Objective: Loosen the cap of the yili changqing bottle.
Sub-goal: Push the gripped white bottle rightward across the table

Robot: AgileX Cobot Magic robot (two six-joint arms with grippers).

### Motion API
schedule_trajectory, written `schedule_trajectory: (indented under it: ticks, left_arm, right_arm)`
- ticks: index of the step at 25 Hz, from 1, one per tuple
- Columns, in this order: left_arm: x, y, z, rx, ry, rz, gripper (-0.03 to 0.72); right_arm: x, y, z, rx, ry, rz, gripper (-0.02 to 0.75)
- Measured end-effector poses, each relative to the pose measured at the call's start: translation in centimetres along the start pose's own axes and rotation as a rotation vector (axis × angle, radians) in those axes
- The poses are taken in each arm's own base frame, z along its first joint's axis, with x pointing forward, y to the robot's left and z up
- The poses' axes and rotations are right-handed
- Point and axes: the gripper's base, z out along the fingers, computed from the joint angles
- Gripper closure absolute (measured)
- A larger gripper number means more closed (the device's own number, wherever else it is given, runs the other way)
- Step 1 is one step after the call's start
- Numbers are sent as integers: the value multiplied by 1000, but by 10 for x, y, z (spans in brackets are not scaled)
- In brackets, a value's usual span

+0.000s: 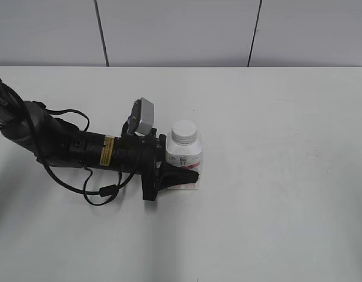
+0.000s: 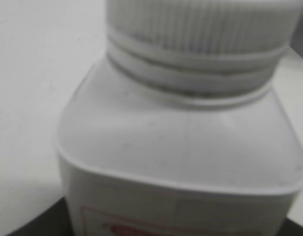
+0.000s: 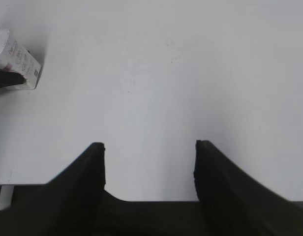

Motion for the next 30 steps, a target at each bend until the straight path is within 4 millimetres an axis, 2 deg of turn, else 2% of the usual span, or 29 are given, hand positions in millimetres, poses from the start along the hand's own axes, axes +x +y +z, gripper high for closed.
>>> schedule_trajectory:
  ticks: [9,18,21,26,30]
  left_arm:
    - [0,0,0,0,0,0,309]
    - [0,0,0,-2,-5,-2,309]
    - [-1,0,0,-3,-6,-3,309]
    - [-1,0,0,-4,-6,-3,309]
    - [-1,0,0,-4,-6,-3,309]
  right_arm:
    - [-71,1,39,-53,247,100,277]
    - [-149,3,121,-135,475,194,277]
    - [-165,17,153,-147,543,200,277]
    - [-186,61,203,-161,651,184,277]
    - [-195,90,242,-163,697,191,277]
